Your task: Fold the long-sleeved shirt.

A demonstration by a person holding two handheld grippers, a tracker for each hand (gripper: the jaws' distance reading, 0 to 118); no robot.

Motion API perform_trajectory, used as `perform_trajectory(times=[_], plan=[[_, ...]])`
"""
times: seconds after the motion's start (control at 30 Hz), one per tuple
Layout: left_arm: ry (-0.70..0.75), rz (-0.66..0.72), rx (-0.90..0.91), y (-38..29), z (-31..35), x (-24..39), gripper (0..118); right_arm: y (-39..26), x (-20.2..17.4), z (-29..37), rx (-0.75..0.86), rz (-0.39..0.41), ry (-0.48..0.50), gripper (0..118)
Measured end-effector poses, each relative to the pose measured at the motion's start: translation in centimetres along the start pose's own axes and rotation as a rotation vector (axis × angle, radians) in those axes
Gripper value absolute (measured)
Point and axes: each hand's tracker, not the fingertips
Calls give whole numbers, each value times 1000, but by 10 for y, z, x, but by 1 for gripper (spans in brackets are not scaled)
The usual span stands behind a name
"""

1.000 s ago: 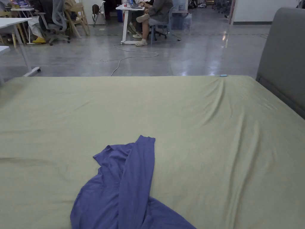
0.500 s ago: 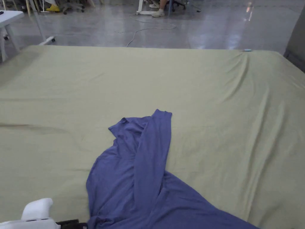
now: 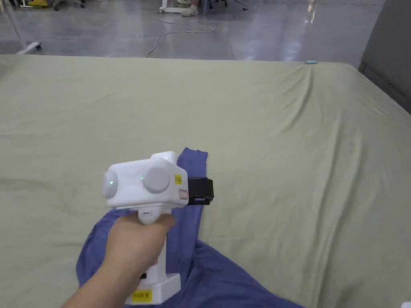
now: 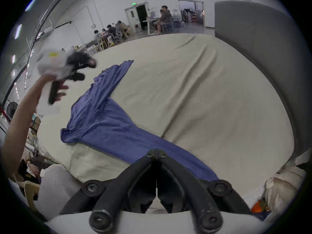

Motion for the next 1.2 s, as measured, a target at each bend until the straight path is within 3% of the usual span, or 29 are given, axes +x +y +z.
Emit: perform_trajectory(times=[0.1,0.2,0.27,0.3,0.33,0.37,0.4,0.43,0.47,0.53,0.7,0.87,1.0,1.1,1.2], plan=[[114,-44,-110,23,-75,10,116,-4,7,-11,-21,-34,5,0],[133,-53,-227,15,-123,7,114,-7,11,-17,-43,-40,4,0],[213,-38,-316,9,-140,-1,96,-7,12,-21,-52,-40,3,0],[137,-36,-245,9,-130,-3,97,-7,13,-22,-55,-44,5,0],[157,-29,-261,13,-123,-1,96,-7,14,-22,-55,-51,9,0],[157,-30,-263,14,-116,0,81,-6,15,-23,-53,-63,15,0],[126,-45,-259,22,-108,-2,59,-5,15,-24,-51,-72,22,0],[89,-42,-249,25,-99,-4,18,-4,15,-24,-48,-81,36,0],[70,-28,-236,27,-92,-7,0,-3,14,-24,-48,-83,43,0],[-32,62,-237,34,-72,-10,0,-1,12,-23,-37,-82,46,0],[21,-108,-161,36,-21,1,0,0,8,-15,0,-80,43,0],[-44,-131,-6,12,90,9,0,-3,7,-12,11,-87,44,0],[-172,-146,-11,-39,195,-6,0,-6,4,-12,7,-57,31,0],[-127,-168,-14,-91,248,-29,0,-7,5,-14,-8,-62,12,0],[32,-166,-70,-144,272,-55,0,-8,6,-17,-42,-75,-32,0]])
